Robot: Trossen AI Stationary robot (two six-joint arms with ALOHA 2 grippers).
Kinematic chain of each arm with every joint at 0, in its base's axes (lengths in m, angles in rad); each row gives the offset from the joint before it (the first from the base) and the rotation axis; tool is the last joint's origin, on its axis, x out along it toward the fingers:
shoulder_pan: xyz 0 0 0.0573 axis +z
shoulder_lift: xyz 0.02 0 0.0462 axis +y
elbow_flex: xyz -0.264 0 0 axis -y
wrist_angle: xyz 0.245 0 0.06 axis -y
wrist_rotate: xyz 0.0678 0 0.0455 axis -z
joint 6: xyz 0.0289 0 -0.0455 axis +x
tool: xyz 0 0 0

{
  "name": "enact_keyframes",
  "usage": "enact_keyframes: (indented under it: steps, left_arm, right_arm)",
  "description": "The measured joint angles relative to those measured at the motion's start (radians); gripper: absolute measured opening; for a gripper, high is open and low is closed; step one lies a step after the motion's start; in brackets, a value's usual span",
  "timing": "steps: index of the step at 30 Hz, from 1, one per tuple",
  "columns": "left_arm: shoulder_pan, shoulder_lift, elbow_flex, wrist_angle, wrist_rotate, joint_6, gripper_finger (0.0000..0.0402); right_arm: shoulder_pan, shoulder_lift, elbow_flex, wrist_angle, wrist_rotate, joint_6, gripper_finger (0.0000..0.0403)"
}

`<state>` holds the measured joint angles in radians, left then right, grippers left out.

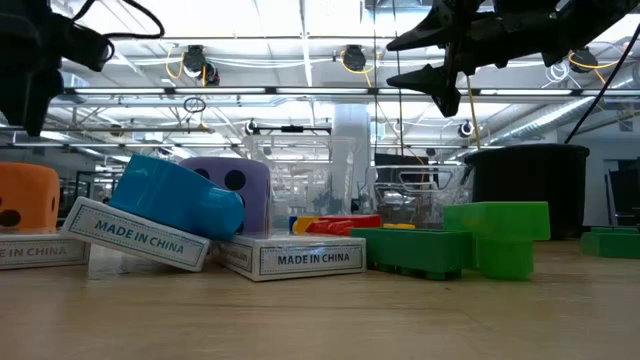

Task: Pick & Place Toys
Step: Put the orange dice into the transparent container

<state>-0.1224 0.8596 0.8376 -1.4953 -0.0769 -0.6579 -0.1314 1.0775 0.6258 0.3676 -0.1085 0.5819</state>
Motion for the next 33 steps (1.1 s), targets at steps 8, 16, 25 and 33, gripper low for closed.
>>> enact_keyframes:
  steps: [8, 16, 25, 33]
  left_arm:
    - [-0.005, 0.032, -0.022, 0.070, -0.018, 0.052, 0.0393]
    - [-0.005, 0.037, -0.030, 0.075, -0.046, 0.075, 0.0393]
    - [-0.005, 0.037, -0.030, 0.084, -0.046, 0.071, 0.0393]
    - [-0.005, 0.075, -0.031, 0.088, -0.035, 0.101, 0.0393]
  right_arm:
    - [0.000, 0.000, 0.000, 0.000, 0.002, 0.000, 0.0226]
    - [0.000, 0.000, 0.000, -0.006, 0.002, 0.000, 0.0226]
    - [0.000, 0.000, 0.000, -0.006, 0.003, 0.000, 0.0226]
    - [0.000, 0.000, 0.000, -0.006, 0.003, -0.016, 0.0226]
